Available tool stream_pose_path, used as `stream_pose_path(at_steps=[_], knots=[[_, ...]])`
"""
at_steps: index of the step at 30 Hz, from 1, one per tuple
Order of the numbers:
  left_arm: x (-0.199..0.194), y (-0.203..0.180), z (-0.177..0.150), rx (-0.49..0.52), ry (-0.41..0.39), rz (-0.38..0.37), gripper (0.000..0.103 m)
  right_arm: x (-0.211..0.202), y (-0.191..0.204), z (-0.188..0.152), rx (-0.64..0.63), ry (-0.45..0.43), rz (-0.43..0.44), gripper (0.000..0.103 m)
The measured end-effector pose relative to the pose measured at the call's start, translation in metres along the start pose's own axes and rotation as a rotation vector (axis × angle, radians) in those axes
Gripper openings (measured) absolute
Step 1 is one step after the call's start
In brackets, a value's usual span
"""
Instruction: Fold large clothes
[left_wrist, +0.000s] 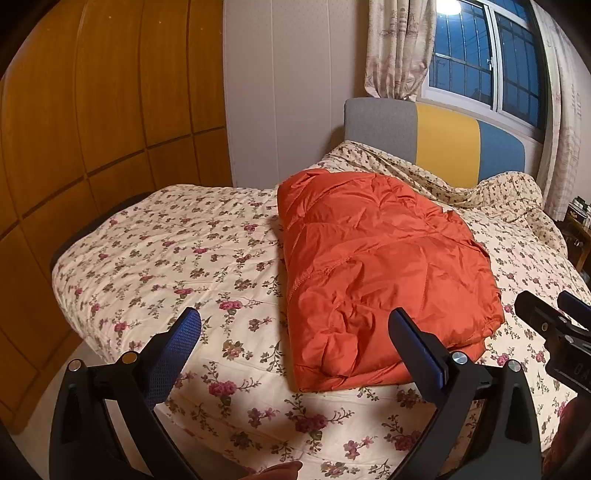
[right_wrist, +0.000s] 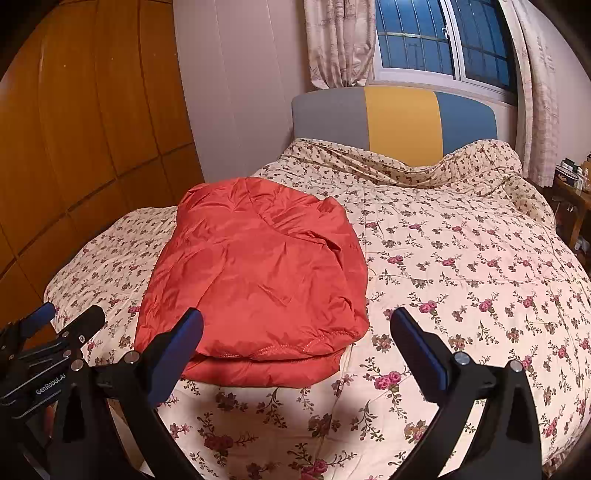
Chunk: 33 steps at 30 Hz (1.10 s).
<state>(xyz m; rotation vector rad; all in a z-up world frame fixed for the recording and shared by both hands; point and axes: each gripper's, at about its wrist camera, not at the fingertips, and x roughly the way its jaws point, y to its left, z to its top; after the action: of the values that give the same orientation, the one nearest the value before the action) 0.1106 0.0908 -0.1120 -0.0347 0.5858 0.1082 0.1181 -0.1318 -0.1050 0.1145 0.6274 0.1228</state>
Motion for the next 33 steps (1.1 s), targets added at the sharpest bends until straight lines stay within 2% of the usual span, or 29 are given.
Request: stream_pose_path(at_steps=[33], knots=[[0.0031, -0.0076, -0.0039, 0.010, 0.018, -0.018, 0.100, 0.0044, -0.0051, -0.0028, 0.015, 0.018, -0.001, 0.101]])
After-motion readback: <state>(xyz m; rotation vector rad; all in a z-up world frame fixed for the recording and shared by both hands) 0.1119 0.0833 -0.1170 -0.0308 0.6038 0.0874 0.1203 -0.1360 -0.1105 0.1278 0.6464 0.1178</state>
